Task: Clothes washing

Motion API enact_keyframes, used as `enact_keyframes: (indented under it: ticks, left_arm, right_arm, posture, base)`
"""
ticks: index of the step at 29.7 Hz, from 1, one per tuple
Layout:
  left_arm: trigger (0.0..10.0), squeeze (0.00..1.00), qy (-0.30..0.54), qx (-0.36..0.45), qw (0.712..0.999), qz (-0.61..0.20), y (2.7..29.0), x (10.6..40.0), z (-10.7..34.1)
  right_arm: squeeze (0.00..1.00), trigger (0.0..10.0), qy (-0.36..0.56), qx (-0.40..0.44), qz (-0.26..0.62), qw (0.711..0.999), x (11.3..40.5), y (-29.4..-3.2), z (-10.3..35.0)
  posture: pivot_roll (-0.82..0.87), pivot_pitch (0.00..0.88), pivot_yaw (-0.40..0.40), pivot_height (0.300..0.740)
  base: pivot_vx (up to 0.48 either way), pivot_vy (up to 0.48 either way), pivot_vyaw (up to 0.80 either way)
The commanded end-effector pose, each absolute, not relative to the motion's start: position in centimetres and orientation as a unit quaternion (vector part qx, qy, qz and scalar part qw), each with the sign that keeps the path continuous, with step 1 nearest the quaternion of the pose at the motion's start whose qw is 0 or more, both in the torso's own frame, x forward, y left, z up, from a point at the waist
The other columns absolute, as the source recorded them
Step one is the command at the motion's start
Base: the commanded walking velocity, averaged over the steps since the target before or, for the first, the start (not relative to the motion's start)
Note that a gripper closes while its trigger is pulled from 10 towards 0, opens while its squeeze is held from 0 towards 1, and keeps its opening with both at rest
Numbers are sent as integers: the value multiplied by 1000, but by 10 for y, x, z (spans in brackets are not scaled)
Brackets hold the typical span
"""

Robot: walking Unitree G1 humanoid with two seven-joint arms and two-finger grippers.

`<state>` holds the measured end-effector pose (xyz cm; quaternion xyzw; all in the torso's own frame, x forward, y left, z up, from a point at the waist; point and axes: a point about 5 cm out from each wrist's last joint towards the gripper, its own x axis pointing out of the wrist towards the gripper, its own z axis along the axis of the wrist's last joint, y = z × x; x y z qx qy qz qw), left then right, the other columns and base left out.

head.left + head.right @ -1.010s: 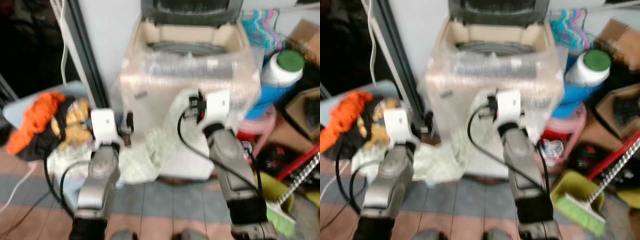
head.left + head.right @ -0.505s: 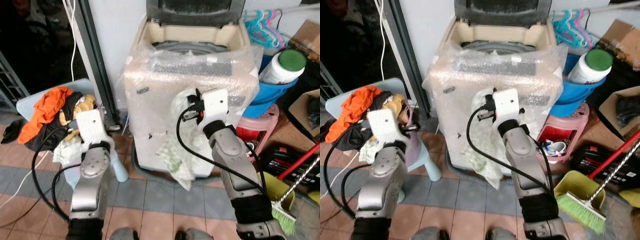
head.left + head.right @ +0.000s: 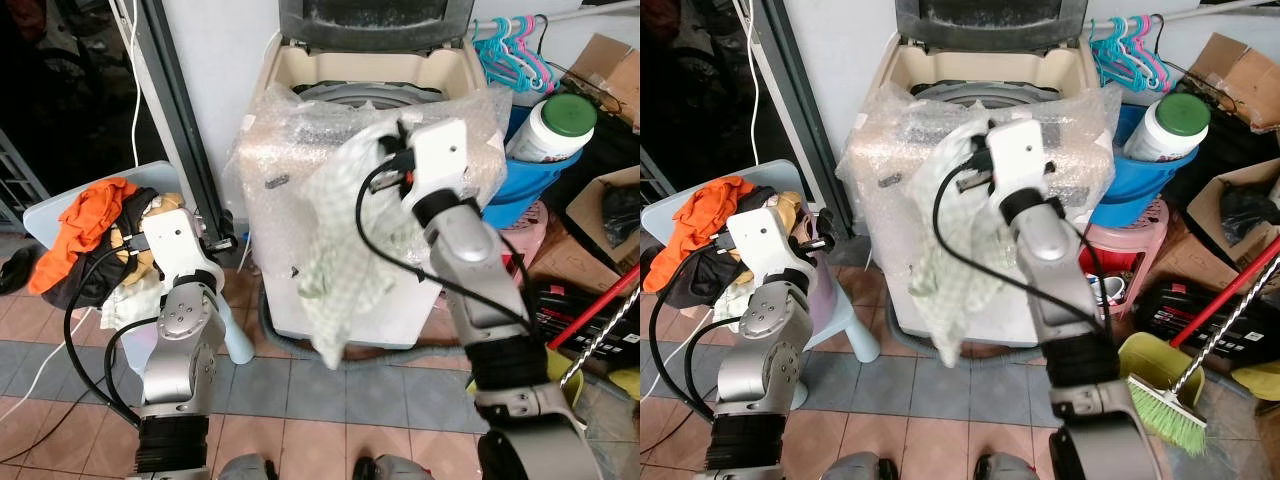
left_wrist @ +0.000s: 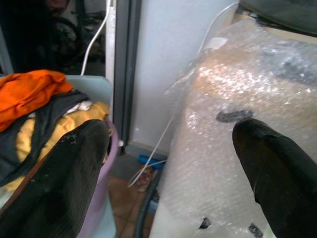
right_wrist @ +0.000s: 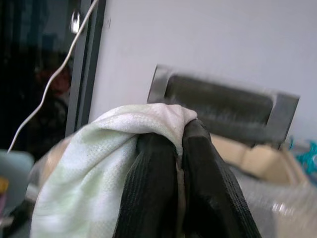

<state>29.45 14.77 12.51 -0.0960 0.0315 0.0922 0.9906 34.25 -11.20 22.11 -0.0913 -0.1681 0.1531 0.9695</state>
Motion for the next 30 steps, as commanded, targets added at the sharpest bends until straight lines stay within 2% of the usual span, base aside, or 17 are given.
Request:
enact_keyframes:
  ticks: [1, 11, 21, 25, 26, 30]
  left_arm:
    - [10000, 0, 30, -96, 991, 90, 146, 295, 125]
    - [10000, 0, 39, -102, 991, 73, 134, 290, 119]
    - [10000, 0, 41, -101, 992, 63, 129, 289, 118]
    - [10000, 0, 46, -101, 992, 55, 125, 289, 116]
    - [10000, 0, 47, -102, 992, 49, 121, 290, 116]
    - [10000, 0, 48, -101, 993, 46, 118, 292, 116]
  right_arm:
    - [0, 10000, -186, -87, 158, 966, 344, -110, 230]
    - [0, 10000, -196, -94, 218, 952, 340, -93, 229]
    - [0, 10000, -191, -97, 230, 949, 343, -90, 229]
    - [0, 10000, -189, -97, 232, 949, 350, -82, 233]
    - [0, 10000, -184, -92, 231, 951, 359, -78, 242]
    - [0, 10000, -169, -70, 190, 965, 381, -88, 262]
  posture:
    - [-31, 0, 35, 740]
    - [-33, 0, 32, 740]
    - [-41, 0, 31, 740]
    - [-46, 0, 34, 740]
    - [-50, 0, 37, 740]
    - [-52, 0, 34, 740]
  base:
    - [458, 0, 463]
    - [453, 0, 456]
    - [440, 0, 435]
    - [440, 0, 0]
    - [394, 0, 0]
    - [312, 0, 0]
